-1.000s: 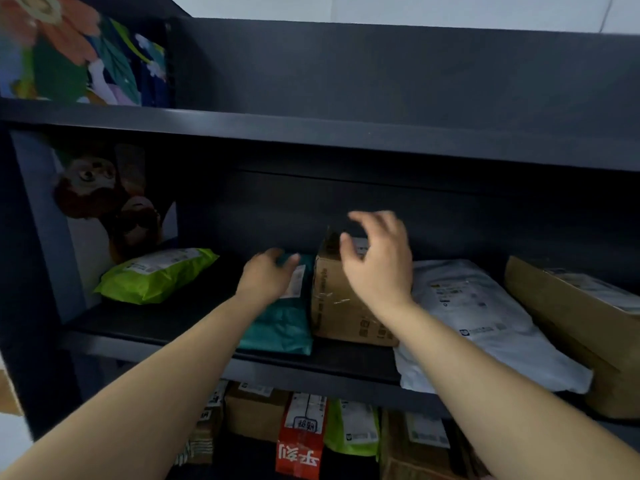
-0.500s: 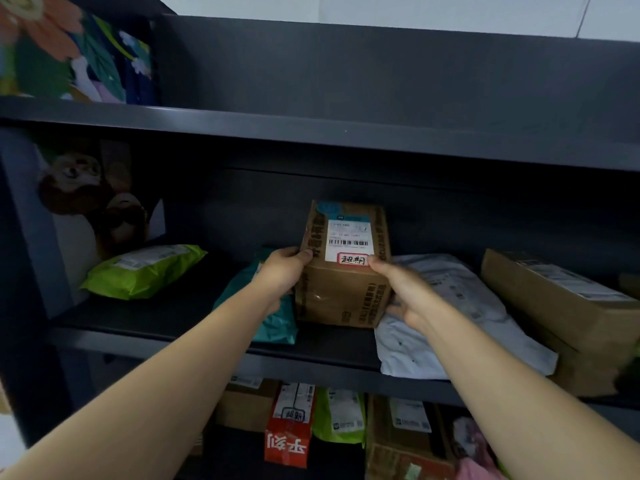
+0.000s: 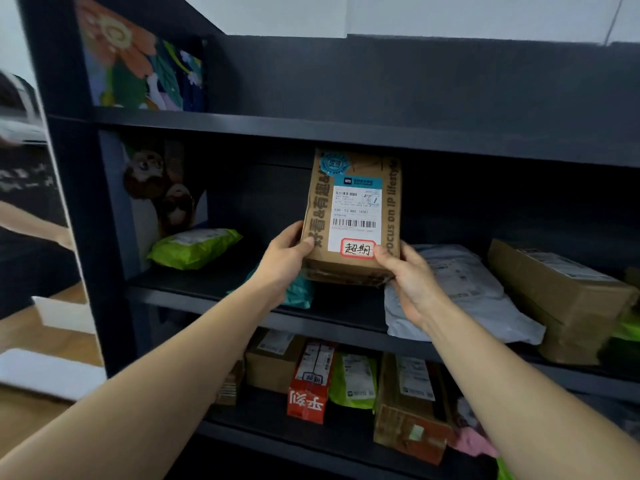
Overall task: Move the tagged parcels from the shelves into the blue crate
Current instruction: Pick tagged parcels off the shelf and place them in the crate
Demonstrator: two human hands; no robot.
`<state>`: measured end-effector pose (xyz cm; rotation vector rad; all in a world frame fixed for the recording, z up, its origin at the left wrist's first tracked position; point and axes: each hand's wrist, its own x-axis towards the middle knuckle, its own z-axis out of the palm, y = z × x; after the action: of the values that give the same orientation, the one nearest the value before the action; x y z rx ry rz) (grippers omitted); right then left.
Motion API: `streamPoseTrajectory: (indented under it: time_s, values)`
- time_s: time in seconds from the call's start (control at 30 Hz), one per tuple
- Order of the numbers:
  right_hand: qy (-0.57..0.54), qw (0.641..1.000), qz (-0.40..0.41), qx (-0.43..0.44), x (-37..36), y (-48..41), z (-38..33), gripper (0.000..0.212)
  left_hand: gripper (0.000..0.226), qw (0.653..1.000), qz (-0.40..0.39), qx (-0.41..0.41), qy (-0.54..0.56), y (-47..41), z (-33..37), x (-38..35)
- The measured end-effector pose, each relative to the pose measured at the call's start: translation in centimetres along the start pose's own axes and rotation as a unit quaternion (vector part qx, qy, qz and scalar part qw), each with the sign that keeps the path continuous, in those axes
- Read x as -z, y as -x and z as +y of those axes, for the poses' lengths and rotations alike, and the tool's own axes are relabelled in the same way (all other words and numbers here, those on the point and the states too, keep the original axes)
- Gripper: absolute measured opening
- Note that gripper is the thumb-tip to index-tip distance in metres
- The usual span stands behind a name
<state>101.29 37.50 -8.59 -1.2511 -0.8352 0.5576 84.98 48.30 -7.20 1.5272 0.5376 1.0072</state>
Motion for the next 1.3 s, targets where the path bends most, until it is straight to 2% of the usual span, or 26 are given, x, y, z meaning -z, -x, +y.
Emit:
streamPoseTrajectory:
  time_s: [0.13, 0.27, 0.4, 0.53, 0.67, 0.87, 1.03, 1.17, 1.3]
  values:
    - [-0.015, 0.999, -0.043, 0.008, -0.2, 2.1, -0.6, 0.039, 0.032, 0.999, 0.039, -0.016, -0.027, 4.1, 1.3, 0.2]
    - [-0.027, 0.994, -0.104, 0.005, -0.2, 4.9, -0.8, 0.031, 0.029, 0.995, 0.083, -0.015, -0.045, 9.1, 2.3, 0.0]
    - [-0.035, 0.985, -0.168, -0.006, -0.6, 8.4, -0.5, 0.025, 0.025, 0.987, 0.151, 0.014, -0.049, 14.8, 2.6, 0.1]
    - [-0.045, 0.974, -0.219, -0.025, -2.2, 12.1, 0.2, 0.030, 0.031, 0.974, 0.217, 0.038, -0.052, 20.7, 3.3, 1.1]
    - [-0.065, 0.958, -0.277, -0.045, -5.3, 15.8, 0.4, 0.029, 0.028, 0.957, 0.275, 0.050, -0.074, 26.1, 4.8, 3.1]
    - [-0.092, 0.928, -0.357, -0.053, -11.6, 22.2, -1.0, 0.024, 0.035, 0.919, 0.369, 0.051, -0.130, 34.4, 8.1, 7.3]
    - [-0.112, 0.895, -0.428, -0.066, -17.2, 28.1, -2.3, 0.027, 0.027, 0.889, 0.435, 0.052, -0.130, 41.8, 10.9, 10.6]
    - [-0.105, 0.871, -0.473, -0.084, -21.9, 33.5, -2.9, 0.050, 0.042, 0.856, 0.479, 0.065, -0.182, 48.3, 12.6, 14.1]
    - [-0.101, 0.851, -0.504, -0.109, -26.4, 39.7, -3.4, 0.052, 0.036, 0.836, 0.513, 0.073, -0.182, 54.8, 14.1, 17.8]
